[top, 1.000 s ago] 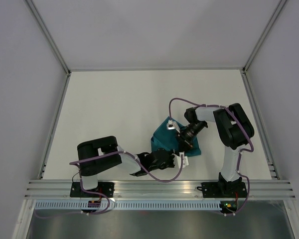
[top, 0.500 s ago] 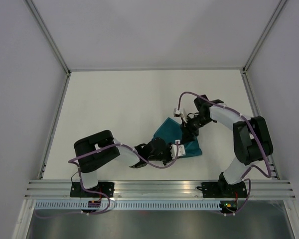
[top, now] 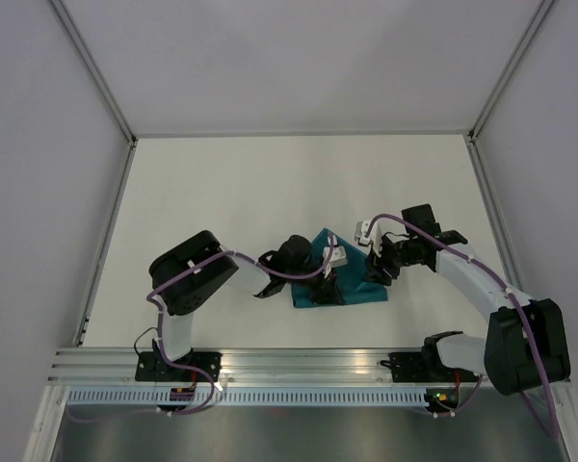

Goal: Fold the napkin, place the utensils inside, and roll it up
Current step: Roll the napkin with the utensil

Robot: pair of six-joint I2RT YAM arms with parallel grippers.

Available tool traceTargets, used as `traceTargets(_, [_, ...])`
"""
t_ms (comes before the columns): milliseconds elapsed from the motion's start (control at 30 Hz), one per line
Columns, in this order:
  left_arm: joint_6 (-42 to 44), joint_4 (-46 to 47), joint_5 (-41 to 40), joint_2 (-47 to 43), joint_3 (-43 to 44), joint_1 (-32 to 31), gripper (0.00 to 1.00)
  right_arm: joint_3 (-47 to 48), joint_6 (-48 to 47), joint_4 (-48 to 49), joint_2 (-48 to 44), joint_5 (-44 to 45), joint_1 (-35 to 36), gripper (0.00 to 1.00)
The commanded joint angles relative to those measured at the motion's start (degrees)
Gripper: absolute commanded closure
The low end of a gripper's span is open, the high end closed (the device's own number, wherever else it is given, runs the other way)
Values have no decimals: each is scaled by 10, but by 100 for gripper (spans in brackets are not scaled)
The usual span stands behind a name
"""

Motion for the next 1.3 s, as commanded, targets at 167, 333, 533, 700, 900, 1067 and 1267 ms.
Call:
traceTargets(167, [-101,-83,125,76,26,45,98,-83,-36,75,-65,16,50,40])
traceTargets(333, [-131,-75,159,107,38,58,98,-109,4,138,-64,58,124,40])
traceTargets(533, [-157,-66,174,125,40,73,98,-133,26,178,-61,112,201,40])
traceTargets(700, [-175,-60,185,136,49,79,98,-135,28,189,-44,143,241,42])
traceTargets(900, [-184,-60,189,148,56,83,98,-138,37,209,-25,165,275,47])
traceTargets(1067, [-204,-46,201,155,58,91,98,-142,42,221,-8,192,306,50])
traceTargets(1267, [-235,-15,223,162,60,98,98,-147,43,234,10,211,321,58])
